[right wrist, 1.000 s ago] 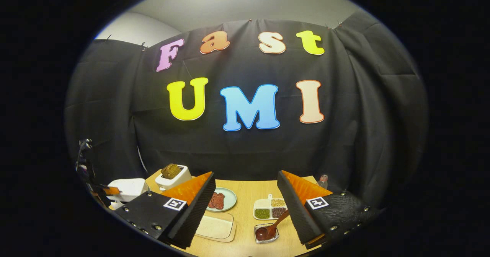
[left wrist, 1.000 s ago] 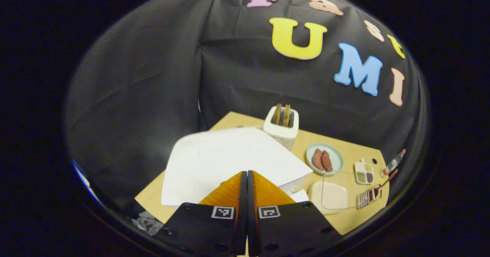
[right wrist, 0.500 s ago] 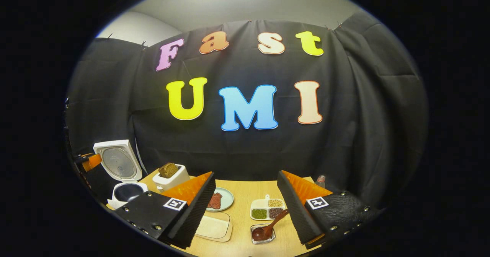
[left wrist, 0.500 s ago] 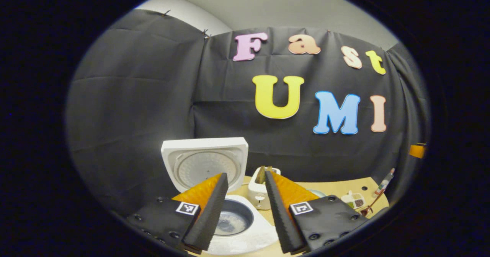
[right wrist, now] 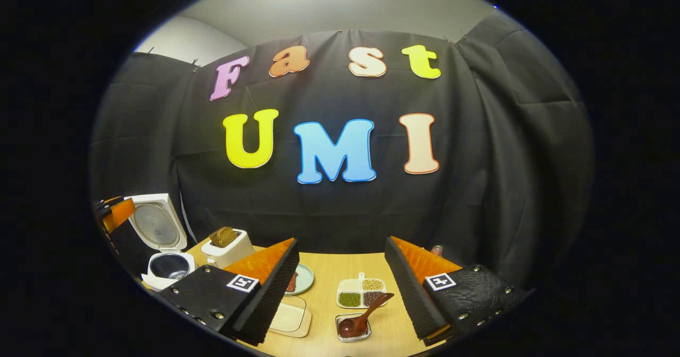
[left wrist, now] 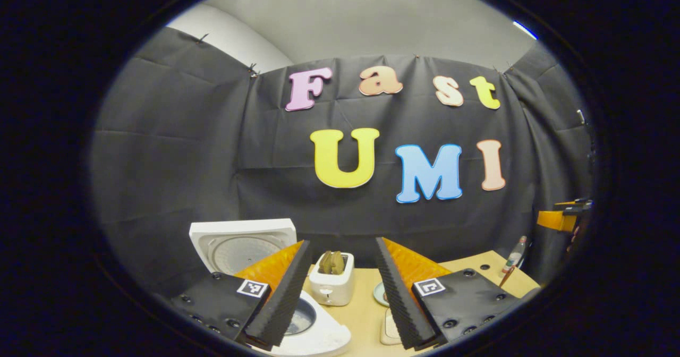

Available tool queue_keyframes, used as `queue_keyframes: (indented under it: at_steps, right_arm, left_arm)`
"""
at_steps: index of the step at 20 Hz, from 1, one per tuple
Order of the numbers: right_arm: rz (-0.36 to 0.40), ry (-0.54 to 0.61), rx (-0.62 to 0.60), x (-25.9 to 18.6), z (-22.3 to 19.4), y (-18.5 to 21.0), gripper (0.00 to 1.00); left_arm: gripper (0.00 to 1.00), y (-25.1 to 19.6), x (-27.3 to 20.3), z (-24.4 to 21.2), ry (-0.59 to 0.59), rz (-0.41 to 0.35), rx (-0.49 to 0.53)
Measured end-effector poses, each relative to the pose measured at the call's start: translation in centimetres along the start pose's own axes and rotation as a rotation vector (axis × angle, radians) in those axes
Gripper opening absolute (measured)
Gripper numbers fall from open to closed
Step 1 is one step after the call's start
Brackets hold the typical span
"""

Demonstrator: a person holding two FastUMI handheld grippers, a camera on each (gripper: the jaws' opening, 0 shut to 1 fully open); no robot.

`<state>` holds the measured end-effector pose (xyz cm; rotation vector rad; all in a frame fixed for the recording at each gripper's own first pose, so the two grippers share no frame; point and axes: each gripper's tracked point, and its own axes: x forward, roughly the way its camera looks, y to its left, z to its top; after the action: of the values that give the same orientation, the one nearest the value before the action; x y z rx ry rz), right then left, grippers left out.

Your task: Close the left gripper, press the button to open the rice cooker; take a wooden spoon from the chopstick holder with the right hand, scoop a spoonful of rice and pour it into the rice cooker, then put the wooden spoon back into the chopstick holder.

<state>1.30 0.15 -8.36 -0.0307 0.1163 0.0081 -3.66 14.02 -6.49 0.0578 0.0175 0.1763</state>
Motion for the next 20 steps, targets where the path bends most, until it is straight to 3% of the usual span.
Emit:
queue_keyframes:
  at_steps: [2, 8, 13, 15, 16, 19, 20]
  right_arm:
    - [-0.025, -0.001, 0.009, 1.0, -0.9, -1.7, 0.98]
    - [-0.076, 0.071, 0.027, 4.0, -7.2, -6.4, 0.99]
    - [-0.101, 0.207, 0.075, 7.2, -14.5, -8.5, 0.99]
    - [-0.099, 0.242, 0.112, 8.1, -16.4, -8.5, 0.99]
    - [-0.110, 0.260, 0.123, 8.6, -17.4, -8.8, 0.99]
    - [-0.102, 0.318, 0.135, 10.1, -20.7, -8.7, 1.00]
    - [-0.094, 0.341, 0.139, 10.6, -21.8, -8.6, 1.00]
  left_arm:
    - [0.84, -1.3, 0.1, -0.2, 0.002, -0.017, 0.014]
    - [0.92, -3.1, 0.0, 0.5, -0.015, -0.032, 0.040]
    - [1.00, -4.4, -0.2, -0.6, -0.003, -0.046, 0.017]
    - [0.92, -4.4, -0.3, -1.1, 0.003, -0.036, 0.008]
    - [0.99, -4.5, -0.1, -1.6, 0.013, -0.031, 0.009]
    - [0.99, -5.2, 0.3, -2.4, 0.040, -0.034, 0.011]
    - [0.92, -5.2, 0.5, -2.5, 0.042, -0.032, 0.019]
